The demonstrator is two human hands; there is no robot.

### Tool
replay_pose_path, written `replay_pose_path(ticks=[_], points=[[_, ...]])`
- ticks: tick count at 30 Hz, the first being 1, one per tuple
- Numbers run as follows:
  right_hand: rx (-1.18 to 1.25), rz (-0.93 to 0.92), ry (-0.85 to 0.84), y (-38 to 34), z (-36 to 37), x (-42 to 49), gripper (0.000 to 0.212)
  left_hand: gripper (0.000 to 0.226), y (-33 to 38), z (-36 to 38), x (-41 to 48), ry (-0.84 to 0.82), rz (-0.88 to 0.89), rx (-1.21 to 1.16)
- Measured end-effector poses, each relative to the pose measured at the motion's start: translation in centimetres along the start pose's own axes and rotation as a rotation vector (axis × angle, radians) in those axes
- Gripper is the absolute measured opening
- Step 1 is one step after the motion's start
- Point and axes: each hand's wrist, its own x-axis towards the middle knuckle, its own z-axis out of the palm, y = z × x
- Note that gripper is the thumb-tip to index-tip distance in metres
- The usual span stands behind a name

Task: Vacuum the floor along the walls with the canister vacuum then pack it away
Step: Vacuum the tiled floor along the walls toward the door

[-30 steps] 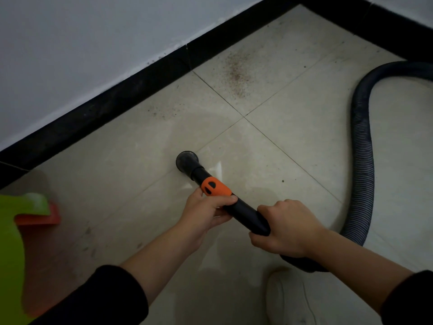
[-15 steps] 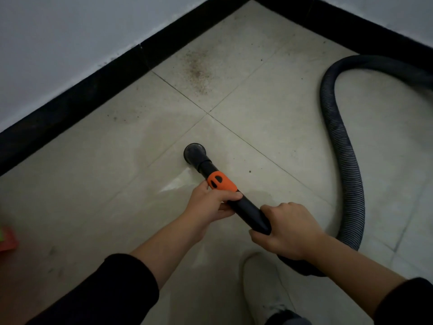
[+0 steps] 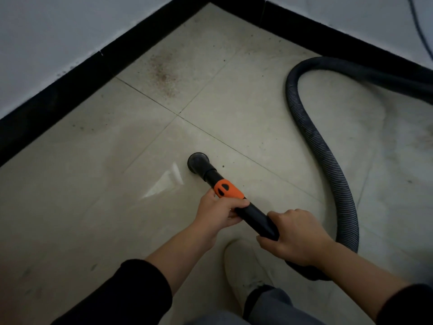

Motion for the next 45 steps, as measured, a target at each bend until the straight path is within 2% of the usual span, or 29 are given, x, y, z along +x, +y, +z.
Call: replay_pose_path(ticks=[6, 18, 37, 45], points=[[0.006, 0.057, 0.001, 1.8, 0.4, -1.8, 0.044, 0.045, -0.5, 2.2, 0.2, -0.055, -0.036, 0.015], [0.021, 0.136, -0.007, 2.7, -0.5, -2.7, 0.040, 0.045, -0.6, 4.0, 0.7, -0.088, -0.025, 0.057], [0.071, -0.034, -0.002, -0.7, -4.2, 7.3, 0.033, 0.050, 6.4, -1.9, 4.2, 0.028, 0.033, 0.012], [0.185, -0.118, -0.012, -3.0, -4.0, 12.1, 0.034, 0.037, 10.5, -5.0, 5.6, 0.095, 0.017, 0.113]])
